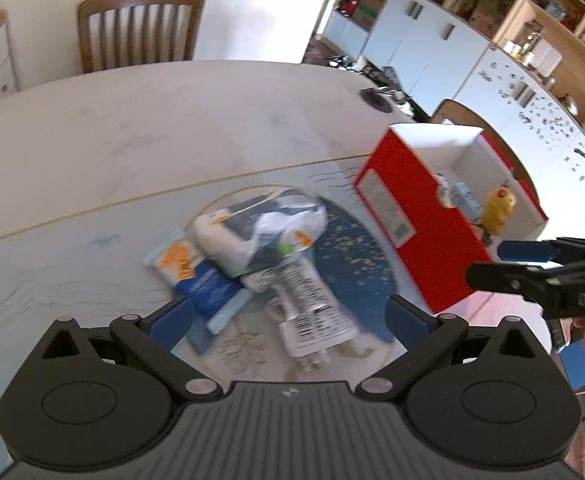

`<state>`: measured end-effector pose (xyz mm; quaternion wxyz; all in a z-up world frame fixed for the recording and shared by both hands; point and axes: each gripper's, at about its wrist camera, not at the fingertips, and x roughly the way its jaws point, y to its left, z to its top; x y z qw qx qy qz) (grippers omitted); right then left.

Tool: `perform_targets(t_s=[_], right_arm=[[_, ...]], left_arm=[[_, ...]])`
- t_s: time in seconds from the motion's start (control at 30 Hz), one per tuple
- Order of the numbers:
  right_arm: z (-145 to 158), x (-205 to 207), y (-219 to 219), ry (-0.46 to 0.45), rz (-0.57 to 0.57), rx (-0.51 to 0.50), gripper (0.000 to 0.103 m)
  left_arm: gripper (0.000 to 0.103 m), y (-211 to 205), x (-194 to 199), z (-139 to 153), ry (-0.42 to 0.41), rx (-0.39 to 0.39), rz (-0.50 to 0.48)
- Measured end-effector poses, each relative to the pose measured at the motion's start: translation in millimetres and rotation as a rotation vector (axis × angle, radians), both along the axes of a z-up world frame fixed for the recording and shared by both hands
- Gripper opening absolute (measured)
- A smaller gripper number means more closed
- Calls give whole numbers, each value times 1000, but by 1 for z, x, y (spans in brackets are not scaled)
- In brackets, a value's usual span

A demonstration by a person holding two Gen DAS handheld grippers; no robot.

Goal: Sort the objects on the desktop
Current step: 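Withdraw both tools from the box toward the remaining packets on the mat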

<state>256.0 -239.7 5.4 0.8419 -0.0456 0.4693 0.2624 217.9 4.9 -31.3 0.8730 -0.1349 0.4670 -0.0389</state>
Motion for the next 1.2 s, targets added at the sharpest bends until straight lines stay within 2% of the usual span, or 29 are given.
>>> perform_targets(t_s=[0.6,0.97,1.2], right_arm=[[-30,-18,41,42,78,-22,88],[-51,-15,61,63,133,-37,88],[-64,-8,73,86,152,-43,88]], left_arm=[[102,40,10,-44,110,15,85],[102,49,37,-67,169,4,142],[102,48,54,-78,173,39,168]])
